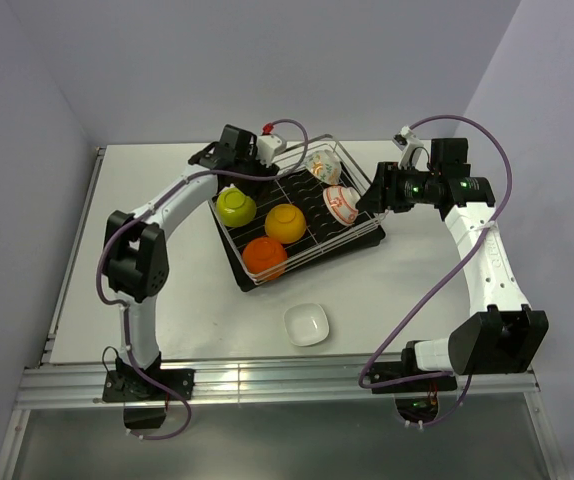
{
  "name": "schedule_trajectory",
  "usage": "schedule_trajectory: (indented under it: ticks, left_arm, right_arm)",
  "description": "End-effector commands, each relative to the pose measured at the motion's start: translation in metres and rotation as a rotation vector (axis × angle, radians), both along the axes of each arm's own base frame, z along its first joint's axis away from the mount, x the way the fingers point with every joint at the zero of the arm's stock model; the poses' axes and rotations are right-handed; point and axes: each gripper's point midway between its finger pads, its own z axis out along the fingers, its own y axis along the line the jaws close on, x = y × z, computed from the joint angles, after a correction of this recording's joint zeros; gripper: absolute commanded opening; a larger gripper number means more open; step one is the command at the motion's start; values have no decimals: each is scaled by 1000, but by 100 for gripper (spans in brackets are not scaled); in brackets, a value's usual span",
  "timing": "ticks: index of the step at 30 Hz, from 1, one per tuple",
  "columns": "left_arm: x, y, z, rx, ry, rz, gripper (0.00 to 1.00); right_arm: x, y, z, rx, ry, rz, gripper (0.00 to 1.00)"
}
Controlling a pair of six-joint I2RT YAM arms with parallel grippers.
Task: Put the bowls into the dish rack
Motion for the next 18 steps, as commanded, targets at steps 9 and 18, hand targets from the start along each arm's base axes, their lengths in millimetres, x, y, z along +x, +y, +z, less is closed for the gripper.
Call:
schedule_trajectory:
  ticks: [9, 18]
  left_arm:
    - [-33, -13, 57, -188, -32, -94, 77]
    - [-71, 3, 154, -442, -68, -117, 80]
  right_arm:
    - [-27, 15, -1, -105, -53, 153, 54]
    - [-101, 66, -48, -322, -69, 504, 43]
